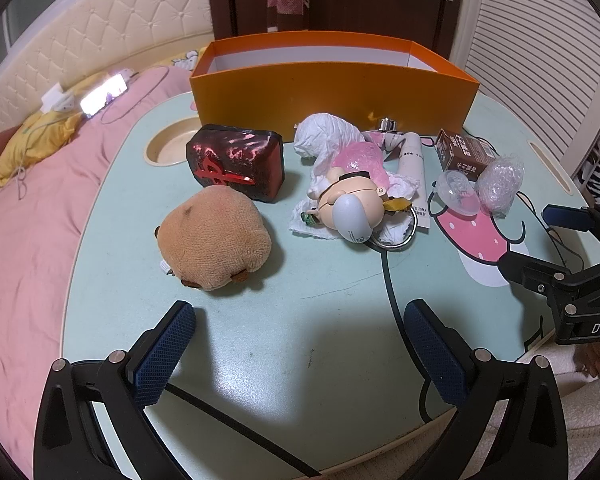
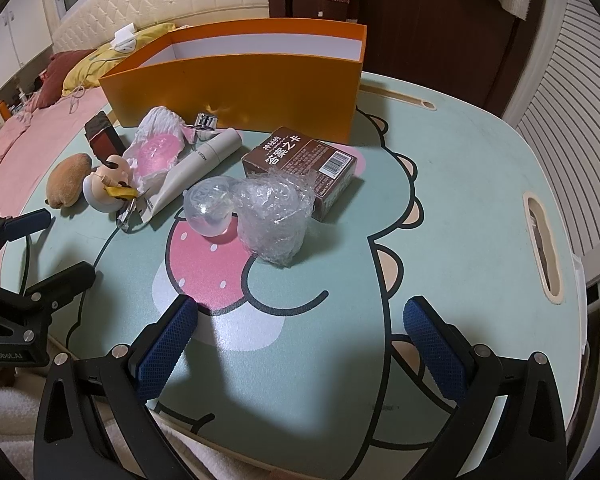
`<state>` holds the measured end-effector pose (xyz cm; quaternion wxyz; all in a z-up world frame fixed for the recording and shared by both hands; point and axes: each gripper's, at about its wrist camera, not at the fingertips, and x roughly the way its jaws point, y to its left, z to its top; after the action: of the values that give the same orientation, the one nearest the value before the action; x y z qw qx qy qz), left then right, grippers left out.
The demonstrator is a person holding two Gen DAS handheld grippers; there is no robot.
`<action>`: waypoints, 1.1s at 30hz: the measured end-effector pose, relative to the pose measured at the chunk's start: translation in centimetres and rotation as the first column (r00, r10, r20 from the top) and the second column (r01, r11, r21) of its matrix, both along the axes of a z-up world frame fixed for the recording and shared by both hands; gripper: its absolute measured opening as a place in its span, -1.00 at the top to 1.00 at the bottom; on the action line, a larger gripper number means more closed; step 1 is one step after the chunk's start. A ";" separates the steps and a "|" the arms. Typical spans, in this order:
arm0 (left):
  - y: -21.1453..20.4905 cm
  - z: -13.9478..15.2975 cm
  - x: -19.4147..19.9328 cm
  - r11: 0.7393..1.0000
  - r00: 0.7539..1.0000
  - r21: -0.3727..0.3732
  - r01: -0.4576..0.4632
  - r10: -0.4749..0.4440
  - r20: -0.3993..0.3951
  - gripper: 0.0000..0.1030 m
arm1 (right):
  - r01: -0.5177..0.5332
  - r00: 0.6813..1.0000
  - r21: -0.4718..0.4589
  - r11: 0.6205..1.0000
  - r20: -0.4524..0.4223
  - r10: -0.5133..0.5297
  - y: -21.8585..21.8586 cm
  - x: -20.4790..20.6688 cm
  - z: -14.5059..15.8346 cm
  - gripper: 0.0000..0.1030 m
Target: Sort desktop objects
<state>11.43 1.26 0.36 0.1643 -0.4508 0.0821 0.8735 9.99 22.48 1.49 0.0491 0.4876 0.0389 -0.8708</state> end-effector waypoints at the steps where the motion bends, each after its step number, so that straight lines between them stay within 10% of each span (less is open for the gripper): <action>1: 0.0 0.0 0.0 1.000 1.000 0.000 0.000 0.000 0.000 -1.00 | 0.000 1.000 0.000 1.000 0.000 0.000 0.0 0.0 0.0 -0.99; 33: 0.8 0.0 0.0 1.000 1.000 0.004 -0.002 0.002 -0.011 -1.00 | 0.000 1.000 -0.001 1.000 -0.002 0.000 0.0 -0.1 -0.1 -0.99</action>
<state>11.44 2.03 0.36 0.1638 -0.4459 0.0806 0.8763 9.85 22.48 1.40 0.0493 0.4865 0.0385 -0.8714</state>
